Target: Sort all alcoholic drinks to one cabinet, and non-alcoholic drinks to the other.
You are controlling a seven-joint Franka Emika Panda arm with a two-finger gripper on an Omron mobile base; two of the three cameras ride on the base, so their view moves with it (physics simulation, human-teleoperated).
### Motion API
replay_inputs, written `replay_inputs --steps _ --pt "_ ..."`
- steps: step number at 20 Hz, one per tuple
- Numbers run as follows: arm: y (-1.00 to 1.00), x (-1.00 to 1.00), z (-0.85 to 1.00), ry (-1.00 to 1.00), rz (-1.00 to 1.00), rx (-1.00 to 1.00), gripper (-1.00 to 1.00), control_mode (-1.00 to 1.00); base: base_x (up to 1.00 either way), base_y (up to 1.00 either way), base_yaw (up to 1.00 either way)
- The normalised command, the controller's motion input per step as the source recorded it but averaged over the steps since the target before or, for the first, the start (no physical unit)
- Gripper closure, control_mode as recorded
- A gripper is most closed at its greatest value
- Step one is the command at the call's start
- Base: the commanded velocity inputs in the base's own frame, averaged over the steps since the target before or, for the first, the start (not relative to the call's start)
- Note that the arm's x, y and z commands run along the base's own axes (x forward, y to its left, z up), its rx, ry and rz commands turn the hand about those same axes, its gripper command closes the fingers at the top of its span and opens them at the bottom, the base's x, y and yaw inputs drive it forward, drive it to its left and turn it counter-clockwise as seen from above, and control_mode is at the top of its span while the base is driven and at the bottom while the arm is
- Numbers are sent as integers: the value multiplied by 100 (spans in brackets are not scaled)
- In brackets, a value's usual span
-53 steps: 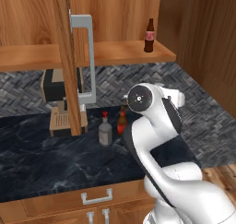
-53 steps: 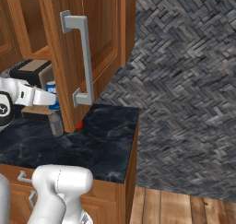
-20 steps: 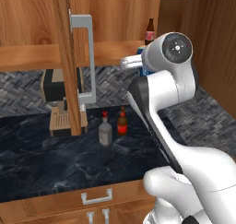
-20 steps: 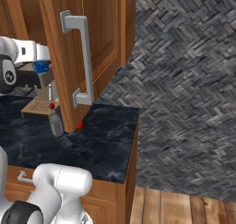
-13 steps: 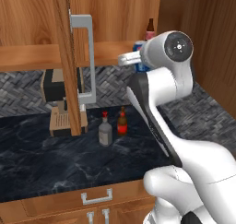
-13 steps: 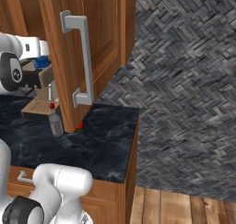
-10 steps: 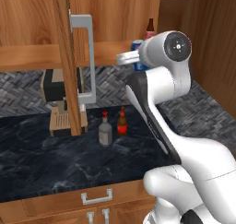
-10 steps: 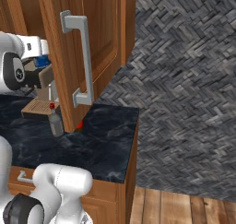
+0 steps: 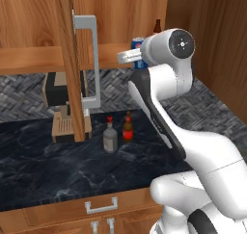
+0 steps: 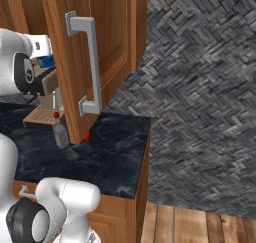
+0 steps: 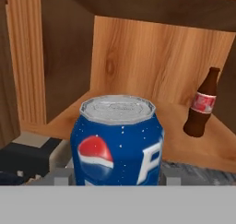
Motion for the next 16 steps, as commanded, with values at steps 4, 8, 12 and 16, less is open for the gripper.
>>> replay_inputs --steps 4,8,12,16 --pt "12 35 16 0 3 0 100 -100 0 0 0" --pt "8 34 4 0 1 0 100 -100 0 0 0" --pt "2 35 0 0 0 0 100 -100 0 0 0" --pt "1 26 0 0 0 0 100 -100 0 0 0"
